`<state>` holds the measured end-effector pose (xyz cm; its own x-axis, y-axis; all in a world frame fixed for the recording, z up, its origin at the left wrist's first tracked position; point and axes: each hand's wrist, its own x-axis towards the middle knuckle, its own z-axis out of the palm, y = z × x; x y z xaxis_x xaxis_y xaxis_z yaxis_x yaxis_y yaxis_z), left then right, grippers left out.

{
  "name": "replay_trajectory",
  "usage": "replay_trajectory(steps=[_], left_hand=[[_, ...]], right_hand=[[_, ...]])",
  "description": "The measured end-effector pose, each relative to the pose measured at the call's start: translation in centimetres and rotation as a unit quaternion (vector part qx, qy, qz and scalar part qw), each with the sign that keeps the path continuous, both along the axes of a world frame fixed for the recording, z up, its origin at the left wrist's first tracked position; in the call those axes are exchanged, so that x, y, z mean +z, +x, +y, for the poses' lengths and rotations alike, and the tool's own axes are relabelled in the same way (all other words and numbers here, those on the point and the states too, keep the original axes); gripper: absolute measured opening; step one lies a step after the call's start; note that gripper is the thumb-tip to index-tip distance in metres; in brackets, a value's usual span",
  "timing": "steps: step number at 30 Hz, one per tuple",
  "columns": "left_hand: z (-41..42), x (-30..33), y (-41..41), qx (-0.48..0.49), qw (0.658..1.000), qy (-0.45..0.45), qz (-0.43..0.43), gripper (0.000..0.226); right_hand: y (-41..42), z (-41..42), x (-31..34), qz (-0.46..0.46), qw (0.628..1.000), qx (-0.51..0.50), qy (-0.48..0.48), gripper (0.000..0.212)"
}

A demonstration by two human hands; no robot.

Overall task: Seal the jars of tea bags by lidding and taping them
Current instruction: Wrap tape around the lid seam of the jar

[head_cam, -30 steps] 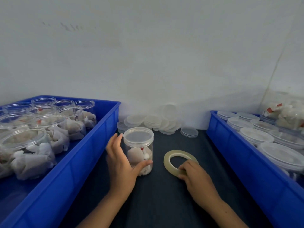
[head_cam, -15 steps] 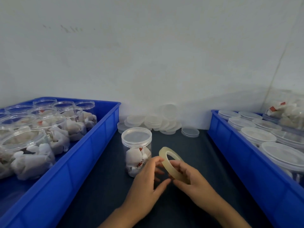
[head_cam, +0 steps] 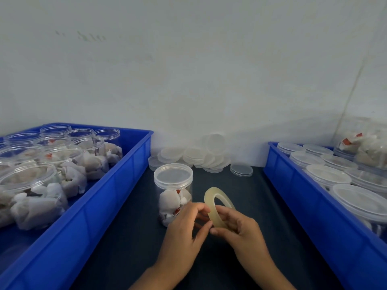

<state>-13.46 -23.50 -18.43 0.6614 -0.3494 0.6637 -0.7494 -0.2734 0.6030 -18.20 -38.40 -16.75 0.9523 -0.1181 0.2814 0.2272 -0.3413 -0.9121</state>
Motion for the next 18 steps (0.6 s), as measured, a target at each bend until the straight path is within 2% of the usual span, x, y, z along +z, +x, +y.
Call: replay_trajectory(steps=[4,6,8,11,15,18], left_hand=[[0.1,-0.1,0.1,0.009,1.0,-0.001,0.004,0.018],[0.2,0.1,-0.1,0.0,0.995,-0.052,0.09,0.022],[0.2,0.3,-0.2,-0.026,0.975,-0.109,0.194,0.035],[0.1,0.8,-0.2,-0.051,0.948,-0.146,0.279,0.042],[0.0,2.0,-0.6,-0.073,0.898,-0.243,0.36,0.046],[-0.1,2.5,-1.0,-0.095,0.864,-0.28,0.407,0.049]], right_hand=[[-0.1,-0.1,0.3,0.008,0.999,0.016,-0.027,0.055],[-0.2,-0.6,0.5,0.03,0.996,0.071,-0.044,0.064],[-0.5,-0.7,0.6,0.028,0.992,0.104,-0.069,0.07],[-0.7,-0.6,0.6,-0.018,0.99,0.08,-0.116,0.074],[-0.8,-0.8,1.2,-0.043,0.967,0.045,-0.248,0.051],[-0.8,-1.9,1.5,-0.01,0.964,0.042,-0.261,0.04]])
